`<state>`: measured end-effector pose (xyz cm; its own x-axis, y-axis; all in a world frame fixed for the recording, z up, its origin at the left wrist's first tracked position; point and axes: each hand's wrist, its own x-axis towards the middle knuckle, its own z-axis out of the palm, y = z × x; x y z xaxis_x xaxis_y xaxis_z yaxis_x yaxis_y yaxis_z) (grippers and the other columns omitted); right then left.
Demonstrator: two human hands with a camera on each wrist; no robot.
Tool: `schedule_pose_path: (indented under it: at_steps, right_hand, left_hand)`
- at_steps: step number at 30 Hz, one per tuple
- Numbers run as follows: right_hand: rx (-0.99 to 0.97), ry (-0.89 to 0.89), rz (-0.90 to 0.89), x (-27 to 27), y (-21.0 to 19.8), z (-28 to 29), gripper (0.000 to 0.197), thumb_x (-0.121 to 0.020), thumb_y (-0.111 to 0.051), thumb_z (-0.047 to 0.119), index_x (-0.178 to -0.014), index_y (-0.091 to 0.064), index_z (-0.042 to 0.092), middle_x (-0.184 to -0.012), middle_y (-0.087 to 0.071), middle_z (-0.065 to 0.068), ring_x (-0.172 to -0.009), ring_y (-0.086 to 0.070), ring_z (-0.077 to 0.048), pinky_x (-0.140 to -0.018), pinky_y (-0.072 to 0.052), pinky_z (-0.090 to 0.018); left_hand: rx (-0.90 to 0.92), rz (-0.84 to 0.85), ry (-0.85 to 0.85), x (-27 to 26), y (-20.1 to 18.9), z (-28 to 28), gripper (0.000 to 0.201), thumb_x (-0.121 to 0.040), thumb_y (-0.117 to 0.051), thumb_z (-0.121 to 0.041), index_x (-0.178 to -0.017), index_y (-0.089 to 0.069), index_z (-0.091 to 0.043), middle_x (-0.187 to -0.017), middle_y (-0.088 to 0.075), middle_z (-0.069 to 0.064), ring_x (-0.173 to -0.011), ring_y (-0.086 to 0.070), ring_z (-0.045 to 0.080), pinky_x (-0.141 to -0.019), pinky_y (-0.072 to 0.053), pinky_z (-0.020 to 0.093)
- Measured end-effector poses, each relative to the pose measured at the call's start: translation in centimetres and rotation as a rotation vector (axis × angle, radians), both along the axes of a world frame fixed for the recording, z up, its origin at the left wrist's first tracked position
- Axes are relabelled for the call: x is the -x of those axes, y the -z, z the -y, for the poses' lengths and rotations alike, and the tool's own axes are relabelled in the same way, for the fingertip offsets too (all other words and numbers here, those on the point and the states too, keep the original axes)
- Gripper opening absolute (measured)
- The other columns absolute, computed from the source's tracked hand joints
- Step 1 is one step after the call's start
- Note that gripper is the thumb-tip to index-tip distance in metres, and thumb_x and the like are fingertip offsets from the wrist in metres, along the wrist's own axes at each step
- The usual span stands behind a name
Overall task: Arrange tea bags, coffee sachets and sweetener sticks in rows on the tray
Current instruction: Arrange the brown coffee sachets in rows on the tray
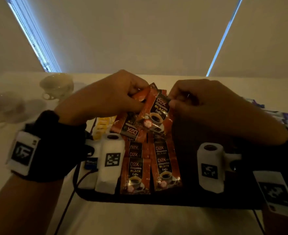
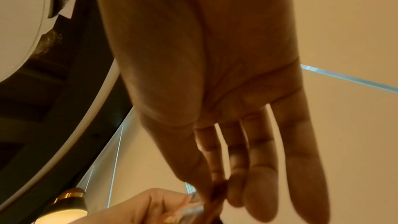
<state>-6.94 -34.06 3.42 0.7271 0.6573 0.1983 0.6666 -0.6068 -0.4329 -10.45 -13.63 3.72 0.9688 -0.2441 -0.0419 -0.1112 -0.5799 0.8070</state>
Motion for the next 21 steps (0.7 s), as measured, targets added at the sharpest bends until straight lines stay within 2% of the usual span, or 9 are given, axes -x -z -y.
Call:
schedule_pose_path:
  at_steps: [2,5,7,9,11,12,15,18,21]
  right_hand:
    - [-0.028,0.017,0.023,-0.1,0.0,0.0,0.01,-0.091,-0.05,0.03,-0.089,-0.058,0.024,-0.077,-0.058,0.011,-0.07,-0.054,-0.004,-0.059,-0.038,-0.01]
    - [-0.041,0.038,0.035,-0.3,-0.3,0.5,0.012,-0.09,-0.047,0.033,-0.092,-0.056,0.026,-0.083,-0.059,0.011,-0.076,-0.057,-0.007,-0.073,-0.049,-0.032]
    - [-0.028,0.043,0.051,-0.4,-0.6,1.0,0.014,-0.088,-0.048,0.034,-0.092,-0.058,0.025,-0.084,-0.061,0.006,-0.078,-0.058,-0.011,-0.076,-0.05,-0.037]
    - [-0.006,0.031,0.025,-0.5,-0.8,1.3,0.007,-0.089,-0.054,0.029,-0.09,-0.06,0.026,-0.082,-0.062,0.006,-0.076,-0.058,-0.008,-0.075,-0.048,-0.026]
    - [0.056,-0.004,-0.045,-0.3,-0.7,1.7,0.006,-0.089,-0.058,0.026,-0.085,-0.062,0.028,-0.077,-0.061,0.013,-0.073,-0.057,-0.001,-0.064,-0.041,-0.007]
    - [0.109,-0.018,-0.097,-0.2,-0.5,1.8,0.007,-0.088,-0.059,0.026,-0.083,-0.063,0.028,-0.073,-0.06,0.016,-0.073,-0.056,0.004,-0.061,-0.038,-0.003]
    - [0.263,-0.045,-0.294,0.4,0.6,1.6,0.008,-0.086,-0.059,0.03,-0.08,-0.061,0.034,-0.071,-0.062,0.018,-0.074,-0.057,0.009,-0.062,-0.04,-0.009]
    - [0.434,-0.086,-0.442,1.2,2.0,1.2,0.008,-0.087,-0.057,0.031,-0.081,-0.058,0.036,-0.083,-0.061,0.016,-0.082,-0.058,0.005,-0.077,-0.044,-0.017]
    - [0.503,-0.097,-0.507,1.9,3.4,0.7,0.007,-0.09,-0.056,0.03,-0.085,-0.057,0.035,-0.091,-0.059,0.016,-0.089,-0.057,0.003,-0.079,-0.042,-0.015]
  left_hand:
    - [-0.01,-0.002,0.013,-0.1,0.3,0.1,0.014,-0.08,-0.066,-0.009,-0.093,-0.07,-0.011,-0.082,-0.074,0.004,-0.077,-0.072,0.019,-0.068,-0.06,0.03]
    - [0.077,0.033,-0.059,0.0,-0.1,-0.5,0.02,-0.076,-0.066,-0.026,-0.095,-0.068,-0.019,-0.087,-0.074,-0.003,-0.078,-0.072,0.013,-0.067,-0.059,0.024]
    - [0.117,0.085,-0.115,0.1,-0.6,-0.9,0.03,-0.07,-0.064,-0.035,-0.097,-0.067,-0.023,-0.088,-0.073,-0.007,-0.08,-0.07,0.008,-0.062,-0.056,0.018]
    - [0.138,0.128,-0.157,0.3,-1.0,-1.3,0.034,-0.066,-0.065,-0.037,-0.098,-0.067,-0.024,-0.089,-0.073,-0.009,-0.083,-0.07,0.005,-0.062,-0.054,0.016]
    - [0.155,0.158,-0.178,0.6,-1.4,-1.6,0.031,-0.065,-0.066,-0.038,-0.094,-0.066,-0.027,-0.088,-0.073,-0.01,-0.082,-0.069,0.004,-0.063,-0.054,0.014]
    - [0.159,0.169,-0.184,0.8,-1.5,-1.7,0.03,-0.065,-0.066,-0.038,-0.093,-0.066,-0.027,-0.089,-0.073,-0.009,-0.082,-0.07,0.004,-0.064,-0.054,0.013]
    - [0.164,0.197,-0.207,1.2,-1.8,-2.0,0.028,-0.066,-0.066,-0.036,-0.092,-0.065,-0.026,-0.087,-0.073,-0.008,-0.079,-0.07,0.004,-0.061,-0.053,0.011]
    - [0.153,0.239,-0.227,1.4,-2.0,-2.1,0.021,-0.073,-0.065,-0.029,-0.094,-0.063,-0.024,-0.085,-0.07,-0.01,-0.078,-0.069,0.002,-0.057,-0.05,0.008]
    - [0.145,0.251,-0.226,1.5,-2.0,-2.2,0.017,-0.078,-0.065,-0.026,-0.095,-0.063,-0.025,-0.087,-0.069,-0.012,-0.079,-0.069,0.001,-0.059,-0.05,0.008]
